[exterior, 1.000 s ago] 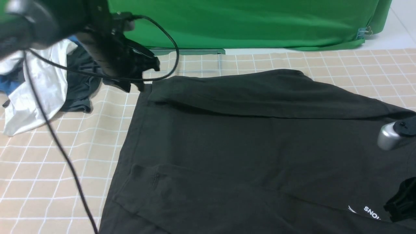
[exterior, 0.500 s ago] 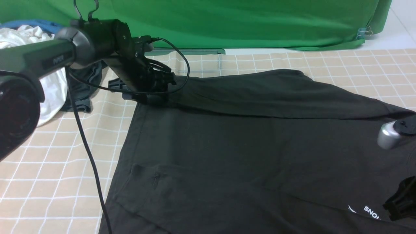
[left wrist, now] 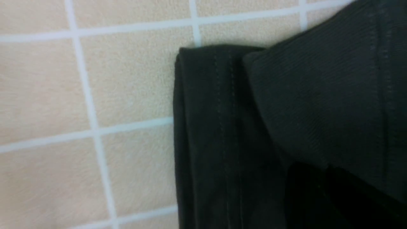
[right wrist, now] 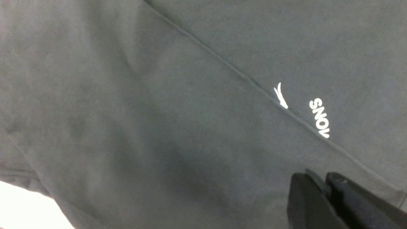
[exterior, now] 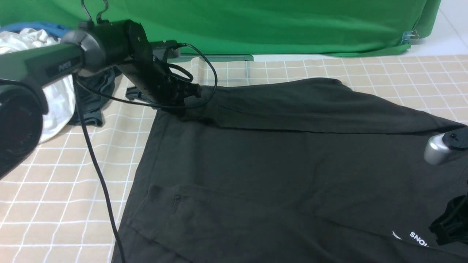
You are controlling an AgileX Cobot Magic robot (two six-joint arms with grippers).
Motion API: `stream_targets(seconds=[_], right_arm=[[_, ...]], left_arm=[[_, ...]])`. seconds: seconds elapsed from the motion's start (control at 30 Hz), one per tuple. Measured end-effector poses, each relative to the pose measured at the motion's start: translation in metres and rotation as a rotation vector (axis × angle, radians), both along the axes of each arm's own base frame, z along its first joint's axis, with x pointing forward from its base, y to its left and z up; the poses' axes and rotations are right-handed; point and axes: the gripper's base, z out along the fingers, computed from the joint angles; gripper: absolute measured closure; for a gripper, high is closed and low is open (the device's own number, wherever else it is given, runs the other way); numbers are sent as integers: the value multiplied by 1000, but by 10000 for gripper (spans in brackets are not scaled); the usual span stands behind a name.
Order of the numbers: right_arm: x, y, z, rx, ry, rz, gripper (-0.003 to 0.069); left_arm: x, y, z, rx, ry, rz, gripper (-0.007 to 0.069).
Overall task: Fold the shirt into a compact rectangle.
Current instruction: 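Fold the left side of the dark shirt inward over its body with the left gripper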
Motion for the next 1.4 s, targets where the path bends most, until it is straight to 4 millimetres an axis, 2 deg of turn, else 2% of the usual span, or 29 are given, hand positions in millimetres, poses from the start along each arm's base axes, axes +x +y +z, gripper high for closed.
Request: stream_targets(seconds=[0.2, 0.4, 0.5, 0.73, 0.97, 1.17, 1.4], right_arm=[[1, 0, 0, 2, -7, -1, 536], [1, 0, 0, 3, -14, -1, 533], [1, 0, 1, 4, -16, -2, 528], [2, 0, 1, 5, -22, -2, 515], [4, 1, 1, 10, -41, -4, 515], [4, 1, 2, 12, -51, -5, 511], [5, 1, 2, 13, -54, -6, 497]], left_arm=[[-22, 3, 52, 6, 10, -47, 592], [-37, 7, 69, 46, 75, -80, 592], [-44, 9, 70, 63, 116, -90, 592], [-77, 16, 64, 68, 215, -49, 592], [-107, 21, 46, 64, 299, -8, 592], [-117, 23, 28, 64, 334, 20, 591], [-126, 24, 18, 63, 393, 25, 587]])
